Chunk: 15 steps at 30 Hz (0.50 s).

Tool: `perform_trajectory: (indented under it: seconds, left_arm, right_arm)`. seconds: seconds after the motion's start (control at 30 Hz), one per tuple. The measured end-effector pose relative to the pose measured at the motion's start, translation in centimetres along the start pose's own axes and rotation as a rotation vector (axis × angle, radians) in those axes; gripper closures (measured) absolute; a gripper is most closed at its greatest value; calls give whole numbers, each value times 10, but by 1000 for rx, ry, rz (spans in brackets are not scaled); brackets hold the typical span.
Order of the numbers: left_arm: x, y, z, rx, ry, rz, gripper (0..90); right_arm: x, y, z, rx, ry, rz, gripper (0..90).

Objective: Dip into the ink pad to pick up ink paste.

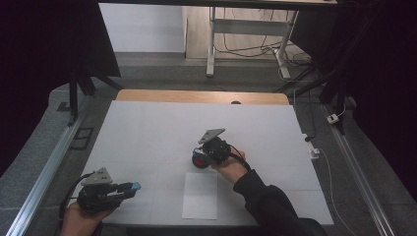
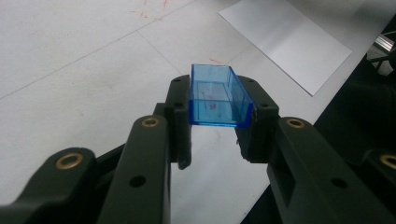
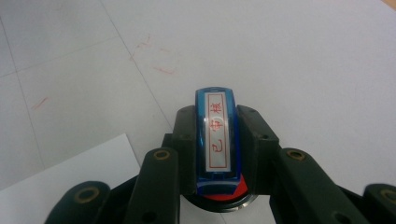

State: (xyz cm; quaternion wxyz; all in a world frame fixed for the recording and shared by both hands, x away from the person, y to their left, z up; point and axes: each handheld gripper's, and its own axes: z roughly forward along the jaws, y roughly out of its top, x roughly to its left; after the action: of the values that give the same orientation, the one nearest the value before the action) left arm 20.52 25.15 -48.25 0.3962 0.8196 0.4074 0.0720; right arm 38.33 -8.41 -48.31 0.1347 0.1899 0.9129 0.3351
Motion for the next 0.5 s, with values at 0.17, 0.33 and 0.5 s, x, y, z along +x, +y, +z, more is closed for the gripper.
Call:
perform_trajectory:
  seconds: [0.17,0.33,0.5]
  left_arm:
    - [0,0,0,1,-3,-3,681]
    - [0,0,0,1,-4,-1,681]
    - [1,0,1,4,-11,0,680]
  right_arm:
    - [-3,-1,0,-1,19,48,708]
    - [-13,-6,1,-30,69,121,709]
    - [-22,-10,1,-53,117,178,709]
